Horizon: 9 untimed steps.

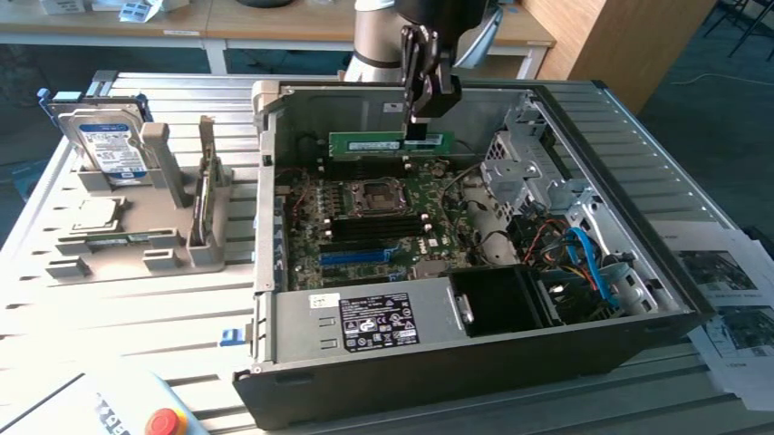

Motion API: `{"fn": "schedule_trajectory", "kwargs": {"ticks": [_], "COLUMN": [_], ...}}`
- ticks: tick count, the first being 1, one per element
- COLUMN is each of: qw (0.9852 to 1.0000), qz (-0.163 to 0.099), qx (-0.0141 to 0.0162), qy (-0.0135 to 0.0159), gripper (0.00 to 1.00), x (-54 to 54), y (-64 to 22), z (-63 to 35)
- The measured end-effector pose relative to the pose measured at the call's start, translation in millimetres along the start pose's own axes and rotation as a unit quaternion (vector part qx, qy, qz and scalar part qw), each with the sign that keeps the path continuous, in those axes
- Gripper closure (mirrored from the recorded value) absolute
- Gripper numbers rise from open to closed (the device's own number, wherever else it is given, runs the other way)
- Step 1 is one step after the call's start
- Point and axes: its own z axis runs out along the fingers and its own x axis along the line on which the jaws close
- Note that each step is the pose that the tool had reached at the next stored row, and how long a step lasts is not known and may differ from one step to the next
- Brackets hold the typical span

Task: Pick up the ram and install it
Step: 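Pick up the ram and move it above insertion slot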

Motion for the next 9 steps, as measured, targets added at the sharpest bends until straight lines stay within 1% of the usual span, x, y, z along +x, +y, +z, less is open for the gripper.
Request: {"fn": "schedule_trajectory", "kwargs": {"ticks": [9], "qw": [1.0], "qz": [0.0], "qx": [0.0003], "qy": [0.0], "gripper": [0.88], "x": [-16.4], "y": [-3.4], "z": [1.0]}}
